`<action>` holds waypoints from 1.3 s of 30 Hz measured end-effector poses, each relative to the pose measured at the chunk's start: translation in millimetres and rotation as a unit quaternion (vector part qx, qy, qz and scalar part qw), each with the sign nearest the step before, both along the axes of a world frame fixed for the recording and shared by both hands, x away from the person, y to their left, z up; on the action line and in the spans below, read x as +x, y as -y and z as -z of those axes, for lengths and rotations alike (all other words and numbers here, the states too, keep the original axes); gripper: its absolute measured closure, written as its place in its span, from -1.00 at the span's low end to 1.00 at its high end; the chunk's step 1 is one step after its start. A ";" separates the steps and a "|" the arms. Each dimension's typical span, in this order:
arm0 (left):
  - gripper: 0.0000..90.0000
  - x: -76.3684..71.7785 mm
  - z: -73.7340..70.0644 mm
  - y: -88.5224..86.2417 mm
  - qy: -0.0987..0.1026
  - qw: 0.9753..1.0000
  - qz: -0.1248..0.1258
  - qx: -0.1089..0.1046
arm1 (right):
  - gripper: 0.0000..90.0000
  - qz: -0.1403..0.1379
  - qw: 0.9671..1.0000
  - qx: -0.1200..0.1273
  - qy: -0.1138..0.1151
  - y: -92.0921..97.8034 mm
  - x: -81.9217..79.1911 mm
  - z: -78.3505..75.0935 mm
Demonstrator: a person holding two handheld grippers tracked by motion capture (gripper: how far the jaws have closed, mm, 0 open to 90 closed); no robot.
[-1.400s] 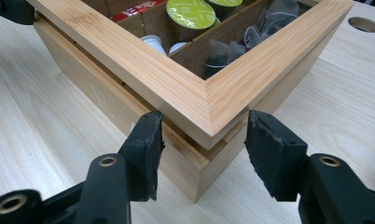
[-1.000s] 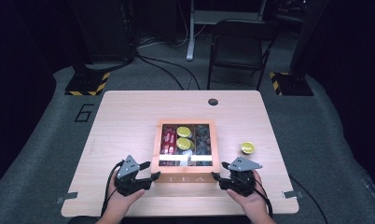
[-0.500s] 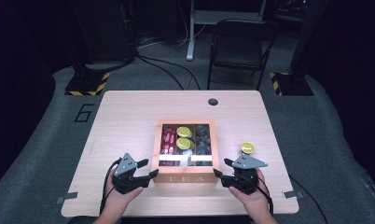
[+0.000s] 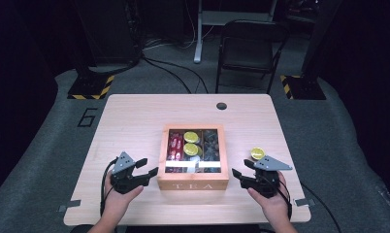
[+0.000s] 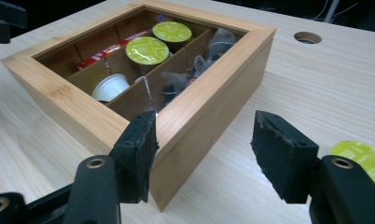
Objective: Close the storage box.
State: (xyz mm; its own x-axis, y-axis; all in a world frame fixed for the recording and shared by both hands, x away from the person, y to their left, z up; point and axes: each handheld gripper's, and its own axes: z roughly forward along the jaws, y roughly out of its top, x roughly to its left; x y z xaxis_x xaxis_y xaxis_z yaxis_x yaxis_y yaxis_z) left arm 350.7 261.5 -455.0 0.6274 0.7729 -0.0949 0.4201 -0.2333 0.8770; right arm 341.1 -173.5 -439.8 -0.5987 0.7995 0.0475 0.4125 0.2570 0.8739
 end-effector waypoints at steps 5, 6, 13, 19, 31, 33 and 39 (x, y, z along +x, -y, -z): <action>-0.10 4.3 4.0 -5.7 0.008 1.000 -0.002 0.017 | -0.12 0.009 1.000 -0.010 0.001 4.3 2.9 2.6; -0.11 4.5 4.7 -7.9 0.006 1.000 0.000 0.021 | -0.12 0.010 1.000 -0.012 -0.001 5.1 3.2 3.2; -0.10 6.4 12.1 -20.3 -0.004 1.000 -0.022 0.003 | -0.12 0.014 0.999 -0.030 0.000 8.6 6.7 8.8; -0.11 7.4 14.8 -25.8 -0.009 0.999 -0.033 -0.007 | -0.12 0.020 0.999 -0.034 -0.009 12.0 9.6 16.6; -0.11 14.5 18.8 -27.1 -0.028 0.999 -0.040 -0.018 | -0.11 0.056 0.998 -0.024 -0.031 28.6 17.6 27.0; -0.11 15.2 19.6 -25.0 -0.032 0.998 -0.039 -0.021 | -0.11 0.060 0.997 -0.020 -0.039 30.2 18.4 28.9; -0.13 17.4 20.0 -21.0 -0.029 0.999 -0.033 -0.013 | -0.12 0.060 0.997 -0.024 -0.046 28.9 18.1 31.7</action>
